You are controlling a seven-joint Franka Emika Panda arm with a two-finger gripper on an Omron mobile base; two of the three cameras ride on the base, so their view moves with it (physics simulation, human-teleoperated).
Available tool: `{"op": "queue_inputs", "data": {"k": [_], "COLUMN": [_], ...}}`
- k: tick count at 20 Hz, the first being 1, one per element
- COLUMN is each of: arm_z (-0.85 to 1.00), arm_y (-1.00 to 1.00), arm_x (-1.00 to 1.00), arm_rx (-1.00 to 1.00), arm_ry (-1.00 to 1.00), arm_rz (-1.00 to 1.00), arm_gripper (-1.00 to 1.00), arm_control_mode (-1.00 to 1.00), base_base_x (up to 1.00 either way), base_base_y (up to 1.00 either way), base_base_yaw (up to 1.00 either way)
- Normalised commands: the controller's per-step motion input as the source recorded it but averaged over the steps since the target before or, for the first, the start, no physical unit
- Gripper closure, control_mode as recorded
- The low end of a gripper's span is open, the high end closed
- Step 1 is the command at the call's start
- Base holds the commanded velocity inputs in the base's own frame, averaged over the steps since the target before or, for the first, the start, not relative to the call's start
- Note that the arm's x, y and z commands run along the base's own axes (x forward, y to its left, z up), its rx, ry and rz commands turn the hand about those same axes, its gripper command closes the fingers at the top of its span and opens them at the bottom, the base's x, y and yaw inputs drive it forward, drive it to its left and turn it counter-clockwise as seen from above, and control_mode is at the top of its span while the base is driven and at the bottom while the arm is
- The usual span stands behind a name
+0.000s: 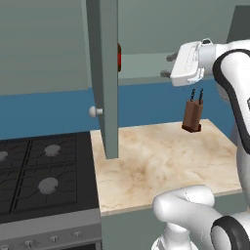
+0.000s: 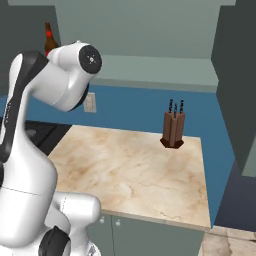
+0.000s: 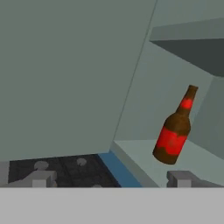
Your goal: Get the candle and the beer from the cabinet and move them to the dining counter.
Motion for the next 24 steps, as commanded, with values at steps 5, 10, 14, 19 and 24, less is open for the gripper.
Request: {"op": "queue_inputs", "data": {"k": [5, 10, 14, 19, 24], "arm_z": [0.0, -0.01, -0.01, 0.0, 0.0], "arm_y": [0.0, 0.02, 0.0, 0.02, 0.01], "arm_x": [0.27, 0.47, 0.46, 0.4, 0.34], "arm_rx": [0.0, 0.0, 0.01, 0.01, 0.02], "arm_ry": [0.02, 0.06, 0.04, 0.02, 0.0], "arm_rz": [0.0, 0.0, 0.0, 0.02, 0.04], "arm_gripper": [-1.0, -1.0, -1.0, -1.0, -1.0], "arm_control_mode": [-1.0, -1.0, -1.0, -1.0, -1.0], "base_base_x": [0.0, 0.0, 0.0, 0.0, 0.0], "base_base_y": [0.0, 0.0, 0.0, 0.0, 0.0], "base_base_yaw": [0.0, 0.0, 0.0, 0.0, 0.0]}}
